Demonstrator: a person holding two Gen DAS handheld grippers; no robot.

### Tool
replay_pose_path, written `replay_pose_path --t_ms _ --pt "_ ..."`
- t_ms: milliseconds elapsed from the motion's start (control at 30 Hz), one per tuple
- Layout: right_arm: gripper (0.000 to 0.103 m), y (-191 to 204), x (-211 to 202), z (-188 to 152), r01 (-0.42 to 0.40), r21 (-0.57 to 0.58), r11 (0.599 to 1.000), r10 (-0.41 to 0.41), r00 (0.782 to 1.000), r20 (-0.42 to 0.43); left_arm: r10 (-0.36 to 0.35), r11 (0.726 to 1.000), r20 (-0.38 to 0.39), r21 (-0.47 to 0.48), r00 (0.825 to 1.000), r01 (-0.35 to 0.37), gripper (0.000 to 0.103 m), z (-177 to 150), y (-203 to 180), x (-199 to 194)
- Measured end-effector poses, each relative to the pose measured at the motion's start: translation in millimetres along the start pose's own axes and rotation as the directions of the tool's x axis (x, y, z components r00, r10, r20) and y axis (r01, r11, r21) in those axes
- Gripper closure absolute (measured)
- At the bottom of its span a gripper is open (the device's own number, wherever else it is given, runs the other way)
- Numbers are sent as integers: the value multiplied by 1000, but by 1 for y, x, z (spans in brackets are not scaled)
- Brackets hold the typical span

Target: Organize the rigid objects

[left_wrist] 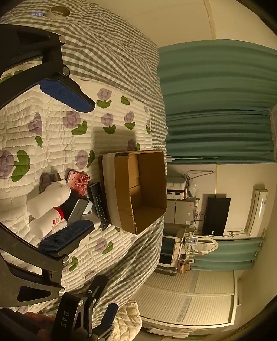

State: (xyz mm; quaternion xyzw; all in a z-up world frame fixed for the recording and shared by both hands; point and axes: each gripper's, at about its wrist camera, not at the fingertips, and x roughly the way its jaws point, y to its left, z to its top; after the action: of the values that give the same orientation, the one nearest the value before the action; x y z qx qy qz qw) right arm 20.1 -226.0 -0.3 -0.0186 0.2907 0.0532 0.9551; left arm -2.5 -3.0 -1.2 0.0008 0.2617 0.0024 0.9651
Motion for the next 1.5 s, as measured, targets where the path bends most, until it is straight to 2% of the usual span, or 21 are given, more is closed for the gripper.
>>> replay_pose_path --t_ms 1000,1500 --pt "0 0 1 -2 1 4 1000 -1 1000 -6 34 999 -14 4 999 -34 0 1 7 5" --pt "0 -3 1 -3 11 6 1000 -11 1000 -3 28 1000 -15 0 999 -28 0 1 9 5"
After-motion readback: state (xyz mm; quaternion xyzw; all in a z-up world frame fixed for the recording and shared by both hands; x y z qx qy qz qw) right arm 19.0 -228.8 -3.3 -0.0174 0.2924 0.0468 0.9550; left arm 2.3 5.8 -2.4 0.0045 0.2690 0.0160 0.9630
